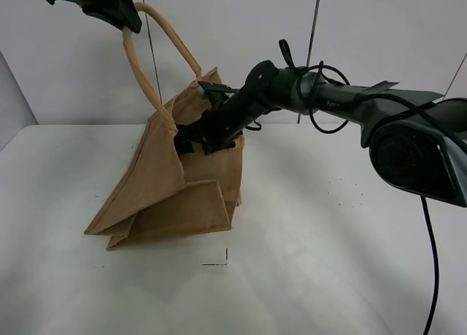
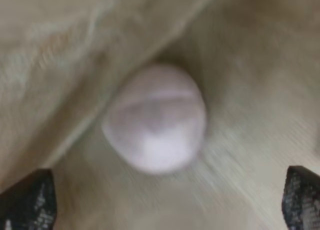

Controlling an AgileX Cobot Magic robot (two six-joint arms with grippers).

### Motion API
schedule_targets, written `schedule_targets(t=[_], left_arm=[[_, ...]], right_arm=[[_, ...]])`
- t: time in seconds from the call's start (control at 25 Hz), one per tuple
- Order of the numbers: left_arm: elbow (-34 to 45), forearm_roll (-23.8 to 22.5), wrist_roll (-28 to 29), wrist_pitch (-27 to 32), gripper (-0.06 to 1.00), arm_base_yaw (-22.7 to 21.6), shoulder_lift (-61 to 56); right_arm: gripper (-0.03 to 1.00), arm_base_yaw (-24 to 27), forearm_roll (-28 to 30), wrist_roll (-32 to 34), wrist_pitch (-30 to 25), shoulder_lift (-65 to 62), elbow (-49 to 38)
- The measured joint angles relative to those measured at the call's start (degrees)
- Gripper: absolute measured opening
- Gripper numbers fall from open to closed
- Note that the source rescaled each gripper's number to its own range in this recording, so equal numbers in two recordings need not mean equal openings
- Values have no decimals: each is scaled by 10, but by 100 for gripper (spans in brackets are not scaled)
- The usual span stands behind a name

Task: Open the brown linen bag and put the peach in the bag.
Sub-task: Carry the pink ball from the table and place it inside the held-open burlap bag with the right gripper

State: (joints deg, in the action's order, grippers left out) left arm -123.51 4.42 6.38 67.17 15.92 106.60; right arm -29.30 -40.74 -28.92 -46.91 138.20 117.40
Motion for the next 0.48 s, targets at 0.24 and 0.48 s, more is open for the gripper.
schedule_targets(t=[0.24, 0.48], left_arm=[[0, 0, 0, 0, 0, 0, 0], [0, 0, -1, 0, 0, 0, 0]], right_arm=[[100, 25, 163, 119, -147, -53, 58], [100, 29, 341, 238, -222, -94, 64]])
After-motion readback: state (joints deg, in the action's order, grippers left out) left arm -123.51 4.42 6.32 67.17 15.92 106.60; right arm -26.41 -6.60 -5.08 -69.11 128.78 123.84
